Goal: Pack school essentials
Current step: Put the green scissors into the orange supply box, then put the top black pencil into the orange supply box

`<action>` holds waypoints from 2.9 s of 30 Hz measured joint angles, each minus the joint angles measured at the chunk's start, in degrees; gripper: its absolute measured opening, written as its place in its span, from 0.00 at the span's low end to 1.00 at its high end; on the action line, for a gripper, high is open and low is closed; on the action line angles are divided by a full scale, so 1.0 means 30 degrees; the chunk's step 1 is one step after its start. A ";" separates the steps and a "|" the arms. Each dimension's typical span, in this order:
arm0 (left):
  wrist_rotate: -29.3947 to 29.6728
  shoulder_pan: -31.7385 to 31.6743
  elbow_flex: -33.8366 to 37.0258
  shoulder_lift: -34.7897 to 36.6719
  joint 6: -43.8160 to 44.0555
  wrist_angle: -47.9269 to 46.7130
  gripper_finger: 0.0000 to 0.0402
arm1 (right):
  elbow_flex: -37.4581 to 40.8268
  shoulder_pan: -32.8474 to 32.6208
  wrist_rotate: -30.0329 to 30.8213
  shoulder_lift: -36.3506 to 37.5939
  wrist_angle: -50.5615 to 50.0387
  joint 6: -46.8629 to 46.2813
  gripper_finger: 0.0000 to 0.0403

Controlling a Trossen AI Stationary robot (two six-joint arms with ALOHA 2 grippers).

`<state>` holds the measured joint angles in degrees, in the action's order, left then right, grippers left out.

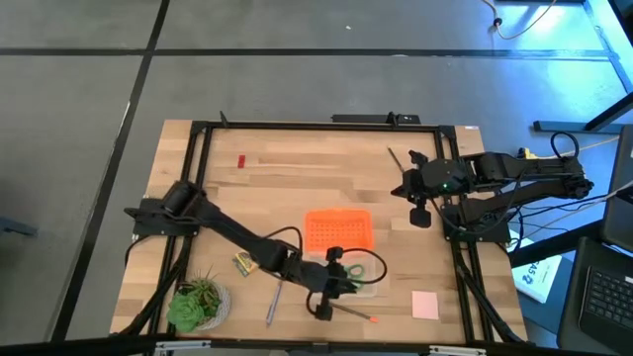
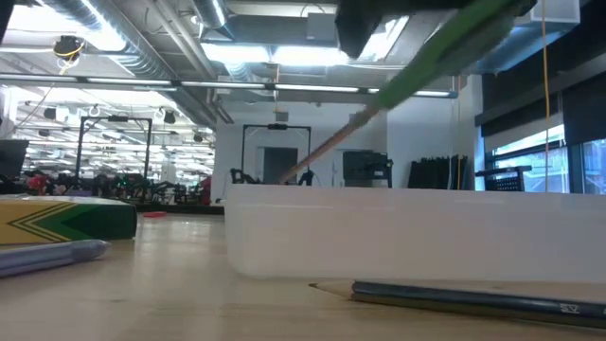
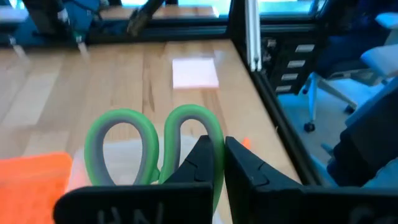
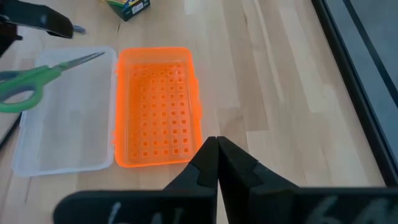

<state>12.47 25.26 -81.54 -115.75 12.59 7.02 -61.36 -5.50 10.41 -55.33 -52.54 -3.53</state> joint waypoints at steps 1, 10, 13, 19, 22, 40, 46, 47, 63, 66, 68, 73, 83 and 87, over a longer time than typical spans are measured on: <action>-0.0008 0.0000 0.0000 -0.0111 0.0252 0.0132 0.01 | 0.0000 0.0000 0.0000 0.0000 -0.0001 0.0002 0.02; -0.0095 0.0000 0.0015 -0.0147 0.0761 -0.0064 0.01 | 0.0000 0.0000 0.0007 0.0000 -0.0005 0.0335 0.02; -0.0061 0.0015 0.0016 -0.0509 0.0773 -0.0208 0.01 | 0.0000 0.0000 0.0007 0.0000 -0.0012 0.0342 0.02; -0.0024 -0.0012 0.0015 -0.1464 0.0834 0.0358 0.01 | 0.0000 0.0007 -0.0364 0.0007 -0.0020 0.0379 0.02; -0.0005 -0.0042 0.0015 -0.1744 0.0826 0.0285 0.01 | 0.0000 0.0007 -0.2160 0.0007 -0.0033 0.0474 0.02; 0.0196 -0.0415 -0.0006 -0.2329 0.0657 -0.0165 0.01 | 0.0000 -0.0029 -1.1986 0.0007 -0.0005 0.1362 0.01; 0.0146 -0.0560 -0.0007 -0.2329 0.0728 -0.0148 0.02 | 0.0000 -0.0029 -1.1839 0.0007 -0.0005 0.1392 0.02; 0.0088 -0.0615 -0.0007 -0.2329 0.0743 -0.0152 0.02 | 0.0000 -0.0029 -1.1839 0.0007 -0.0005 0.1413 0.02; 0.0024 -0.1137 0.0015 -0.2934 0.1264 -0.0101 0.02 | 0.0000 -0.0029 -1.1832 0.0000 -0.0005 0.1413 0.02; 0.0021 -0.1137 0.0015 -0.2934 0.1278 -0.0142 0.03 | 0.0000 -0.0029 -1.1832 0.0000 -0.0005 0.1413 0.02; 0.0024 -0.1134 0.0015 -0.2934 0.1285 -0.0147 0.05 | 0.0000 -0.0029 -1.1828 0.0000 -0.0005 0.1415 0.02; 0.0028 -0.1137 0.0015 -0.2934 0.1696 -0.0166 0.11 | 0.0000 -0.0029 -1.1823 0.0000 -0.0005 0.1413 0.02; 0.0036 -0.1179 0.0015 -0.2927 0.1629 -0.0159 0.19 | 0.0000 -0.0029 -1.1644 0.0000 -0.0001 0.1421 0.02; 0.0042 -0.1260 0.0015 -0.2485 0.0878 -0.0423 0.19 | 0.0000 -0.0036 -1.0161 0.0000 0.0017 0.1336 0.02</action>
<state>12.60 21.47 -81.49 -123.20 15.23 5.75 -61.36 -5.61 -20.07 -55.33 -52.49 0.48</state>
